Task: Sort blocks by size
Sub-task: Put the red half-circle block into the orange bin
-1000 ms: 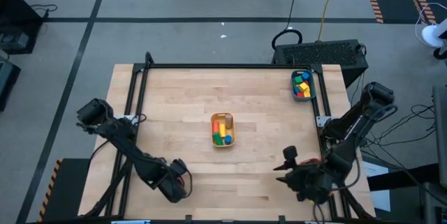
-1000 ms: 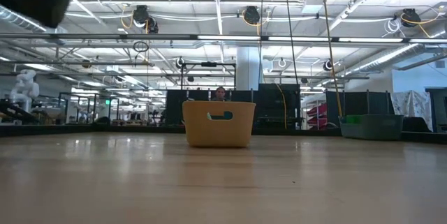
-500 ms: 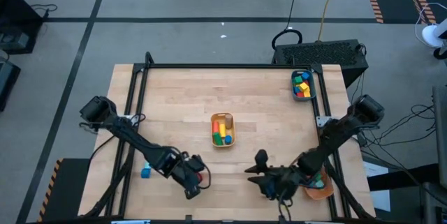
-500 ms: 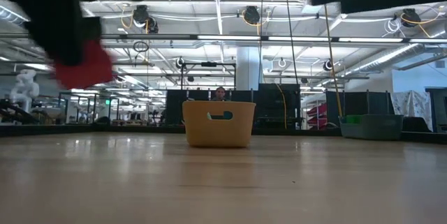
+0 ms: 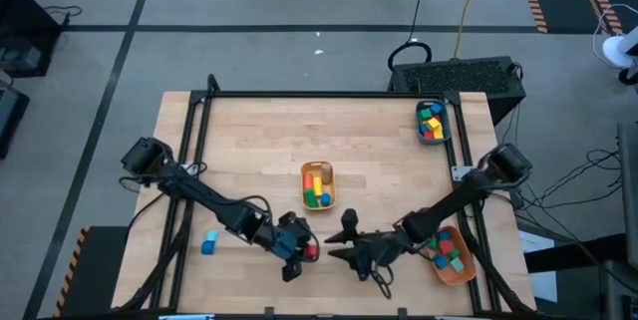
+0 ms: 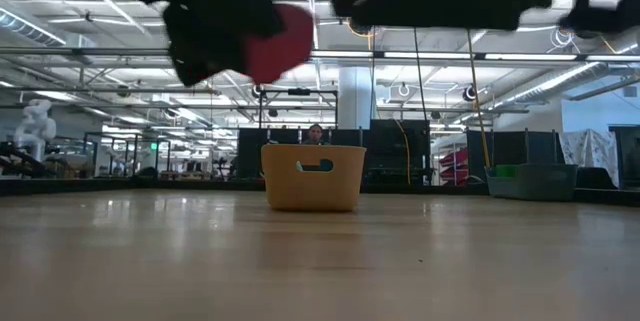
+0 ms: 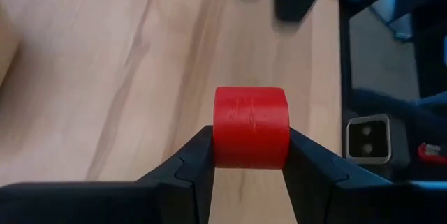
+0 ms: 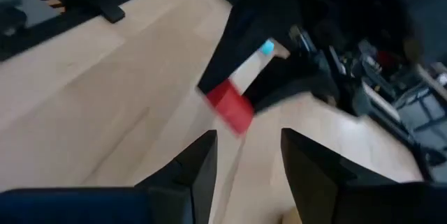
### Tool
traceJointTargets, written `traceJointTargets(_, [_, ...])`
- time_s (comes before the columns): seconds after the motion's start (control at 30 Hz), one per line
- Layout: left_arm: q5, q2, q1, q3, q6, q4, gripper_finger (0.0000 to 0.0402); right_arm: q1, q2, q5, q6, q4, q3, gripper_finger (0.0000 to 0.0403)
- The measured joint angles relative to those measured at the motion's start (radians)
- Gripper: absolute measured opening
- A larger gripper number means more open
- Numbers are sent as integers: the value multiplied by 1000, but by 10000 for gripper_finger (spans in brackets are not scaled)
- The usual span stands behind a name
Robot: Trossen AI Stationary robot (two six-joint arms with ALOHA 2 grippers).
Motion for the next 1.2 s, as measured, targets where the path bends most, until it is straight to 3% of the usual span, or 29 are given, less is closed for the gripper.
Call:
traceJointTargets(0.3, [60, 56, 28, 0, 47, 67, 136, -18, 79, -128, -198, 64, 0, 144])
traceJointTargets(0.67, [167, 103, 63, 0, 73, 189, 136, -48, 119, -126, -278, 110, 0, 144])
traceJointTargets(1.2, [196, 119, 109, -1, 77, 254, 136, -52, 130, -177, -321, 128, 1, 144])
